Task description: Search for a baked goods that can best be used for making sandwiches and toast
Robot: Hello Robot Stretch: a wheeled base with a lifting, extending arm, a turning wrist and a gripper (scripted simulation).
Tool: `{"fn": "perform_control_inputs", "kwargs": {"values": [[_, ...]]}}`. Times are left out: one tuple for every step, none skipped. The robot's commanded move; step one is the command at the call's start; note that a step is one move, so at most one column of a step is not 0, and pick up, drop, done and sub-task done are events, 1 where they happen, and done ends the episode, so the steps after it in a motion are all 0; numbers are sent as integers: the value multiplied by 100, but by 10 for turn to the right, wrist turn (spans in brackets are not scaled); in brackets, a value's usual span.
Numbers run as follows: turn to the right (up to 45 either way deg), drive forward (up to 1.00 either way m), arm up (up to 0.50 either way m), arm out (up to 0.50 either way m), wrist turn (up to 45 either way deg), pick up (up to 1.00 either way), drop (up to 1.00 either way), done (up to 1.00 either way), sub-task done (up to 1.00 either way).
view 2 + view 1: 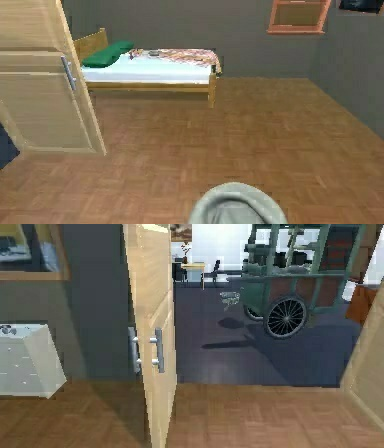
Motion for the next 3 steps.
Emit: {"fn": "perform_control_inputs", "kwargs": {"values": [[210, 0, 0, 0, 0, 0, 0, 0, 0], [0, 85, 0, 0, 0, 0, 0, 0, 0], [-240, 0, 0, 0, 0, 0, 0, 0, 0]]}}
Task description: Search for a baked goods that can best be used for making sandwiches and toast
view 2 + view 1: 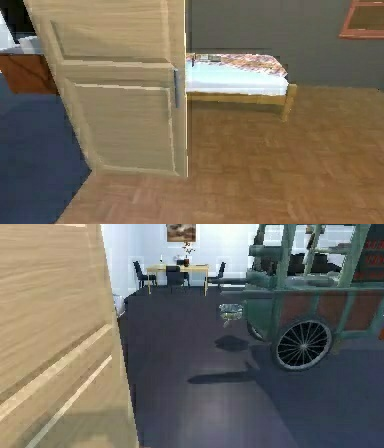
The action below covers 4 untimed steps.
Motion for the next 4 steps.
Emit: {"fn": "perform_control_inputs", "kwargs": {"values": [[0, 100, 0, 0, 0, 0, 0, 0, 0], [0, 70, 0, 0, 0, 0, 0, 0, 0], [-450, 0, 0, 0, 0, 0, 0, 0, 0], [-330, 0, 0, 0, 0, 0, 0, 0, 0]]}}
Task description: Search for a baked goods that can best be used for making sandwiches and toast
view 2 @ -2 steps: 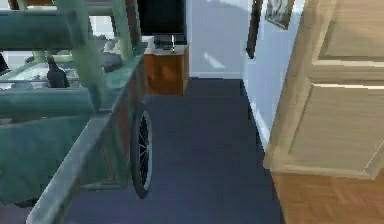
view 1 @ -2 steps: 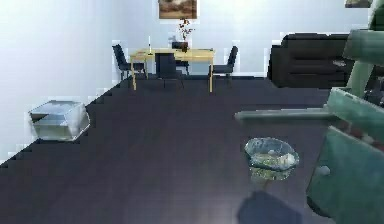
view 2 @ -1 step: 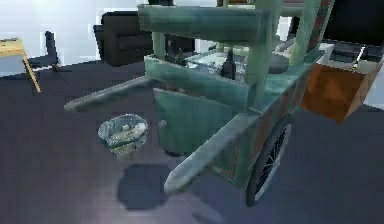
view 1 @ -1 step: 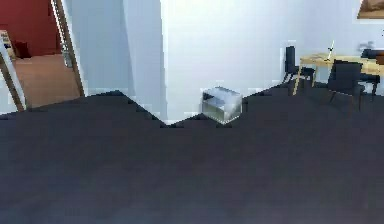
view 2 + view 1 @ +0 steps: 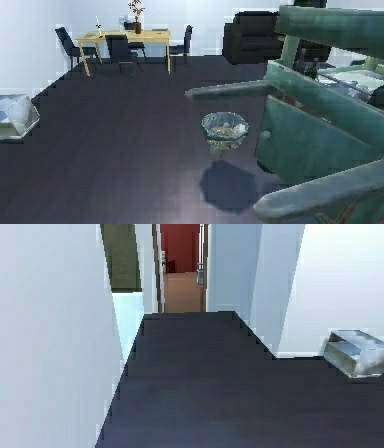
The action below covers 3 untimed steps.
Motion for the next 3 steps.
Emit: {"fn": "perform_control_inputs", "kwargs": {"values": [[0, 15, 0, 0, 0, 0, 0, 0, 0], [-150, 0, 0, 0, 0, 0, 0, 0, 0], [0, 45, 0, 0, 0, 0, 0, 0, 0]]}}
